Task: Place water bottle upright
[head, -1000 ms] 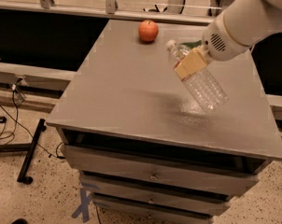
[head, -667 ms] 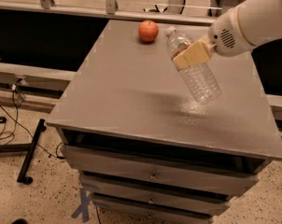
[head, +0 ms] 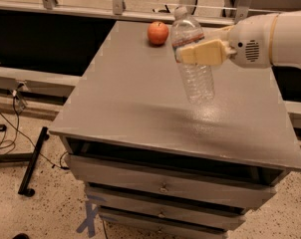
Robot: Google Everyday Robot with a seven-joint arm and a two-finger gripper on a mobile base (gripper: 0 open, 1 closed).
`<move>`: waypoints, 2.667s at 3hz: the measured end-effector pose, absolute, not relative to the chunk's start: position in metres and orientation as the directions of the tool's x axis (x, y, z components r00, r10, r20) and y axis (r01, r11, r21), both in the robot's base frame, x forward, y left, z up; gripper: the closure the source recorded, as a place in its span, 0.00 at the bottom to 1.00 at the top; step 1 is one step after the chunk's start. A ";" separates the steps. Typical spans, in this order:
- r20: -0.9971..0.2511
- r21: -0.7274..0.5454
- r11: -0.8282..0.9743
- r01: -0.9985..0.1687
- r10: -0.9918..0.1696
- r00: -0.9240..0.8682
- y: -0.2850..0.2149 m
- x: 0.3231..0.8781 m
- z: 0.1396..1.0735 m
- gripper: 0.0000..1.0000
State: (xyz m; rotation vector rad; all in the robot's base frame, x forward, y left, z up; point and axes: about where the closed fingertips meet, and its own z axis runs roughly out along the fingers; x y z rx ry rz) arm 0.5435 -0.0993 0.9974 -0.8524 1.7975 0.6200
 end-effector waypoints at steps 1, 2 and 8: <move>-0.959 -0.001 0.573 -0.820 -0.232 -0.162 -0.079 0.526 1.024 1.00; -0.959 -0.001 0.572 -0.820 -0.233 -0.161 -0.079 0.526 1.024 1.00; -0.991 -0.062 0.559 -0.827 0.066 0.119 -0.066 0.533 0.967 1.00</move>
Offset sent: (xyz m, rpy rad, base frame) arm -0.0169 0.0179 0.0260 0.0497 -0.0677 0.0517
